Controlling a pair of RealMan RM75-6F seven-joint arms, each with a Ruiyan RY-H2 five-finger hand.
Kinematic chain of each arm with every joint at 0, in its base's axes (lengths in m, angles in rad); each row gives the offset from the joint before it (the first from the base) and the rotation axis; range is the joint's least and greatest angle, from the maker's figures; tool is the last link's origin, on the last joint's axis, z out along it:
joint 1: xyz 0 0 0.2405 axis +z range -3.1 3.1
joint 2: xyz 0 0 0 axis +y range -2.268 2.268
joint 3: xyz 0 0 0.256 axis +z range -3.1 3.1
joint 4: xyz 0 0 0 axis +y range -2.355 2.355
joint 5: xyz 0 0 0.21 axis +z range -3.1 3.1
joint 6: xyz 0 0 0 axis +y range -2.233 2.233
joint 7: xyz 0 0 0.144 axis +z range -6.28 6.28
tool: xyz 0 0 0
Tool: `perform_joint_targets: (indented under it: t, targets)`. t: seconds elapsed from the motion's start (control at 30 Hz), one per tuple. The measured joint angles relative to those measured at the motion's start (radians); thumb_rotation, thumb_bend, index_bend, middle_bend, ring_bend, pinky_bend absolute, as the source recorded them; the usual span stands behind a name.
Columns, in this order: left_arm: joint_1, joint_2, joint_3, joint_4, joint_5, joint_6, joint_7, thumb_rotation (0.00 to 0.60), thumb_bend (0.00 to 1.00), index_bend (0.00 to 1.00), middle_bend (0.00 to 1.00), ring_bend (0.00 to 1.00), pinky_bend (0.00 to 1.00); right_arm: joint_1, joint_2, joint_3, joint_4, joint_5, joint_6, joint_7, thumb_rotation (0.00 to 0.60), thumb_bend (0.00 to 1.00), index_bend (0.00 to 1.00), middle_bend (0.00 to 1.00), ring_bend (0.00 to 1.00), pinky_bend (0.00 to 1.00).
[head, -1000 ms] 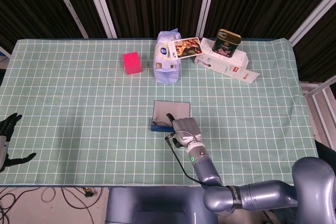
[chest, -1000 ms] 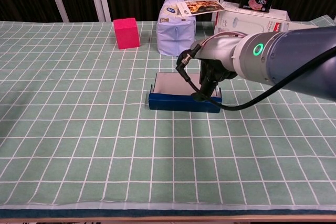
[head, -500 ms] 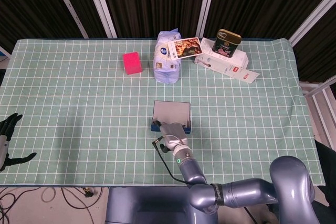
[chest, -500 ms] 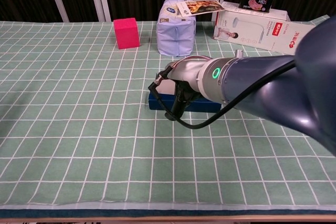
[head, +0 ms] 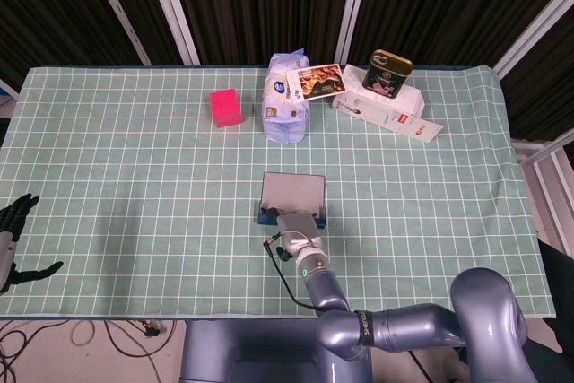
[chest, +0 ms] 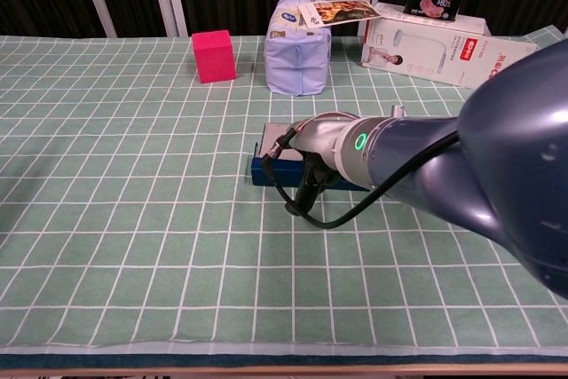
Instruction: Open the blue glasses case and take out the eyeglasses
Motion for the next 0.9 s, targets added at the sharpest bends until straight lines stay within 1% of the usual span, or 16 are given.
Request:
perform_joint_targets:
  t: [0.17,0.37,0.5,0.67,0.9]
  targets:
    - [0.001,0.0,0.001,-0.001,0.001,0.001,0.002,0.6,0.0,0.0,0.0,0.0,0.0,-0.008,0.009,-0.01,-0.01,0.013,-0.004,-0.001,0.6,0.45,0.15,0.91,0.99,1.0]
    - [0.001,0.0,0.001,-0.001,0.001,0.002,0.004,0.6,0.0,0.0,0.0,0.0,0.0,-0.016,0.027,-0.018,-0.075,0.005,0.0,0.003,0.6,0.45,0.17,0.91,0.99,1.0]
    - [0.002,-0.001,0.001,-0.002,0.002,0.005,0.004,0.6,0.0,0.0,0.0,0.0,0.0,-0.018,0.049,-0.034,-0.15,0.002,0.012,-0.008,0.6,0.45,0.17,0.91,0.99,1.0]
    - [0.002,-0.001,0.001,-0.002,0.004,0.005,0.003,0.6,0.0,0.0,0.0,0.0,0.0,-0.024,0.083,-0.065,-0.248,0.011,0.04,-0.026,0.6,0.45,0.23,0.91,0.99,1.0]
    - [0.003,-0.002,0.002,-0.003,0.005,0.008,0.01,0.6,0.0,0.0,0.0,0.0,0.0,-0.042,0.167,-0.136,-0.398,0.03,0.111,-0.058,0.6,0.45,0.26,0.91,0.99,1.0]
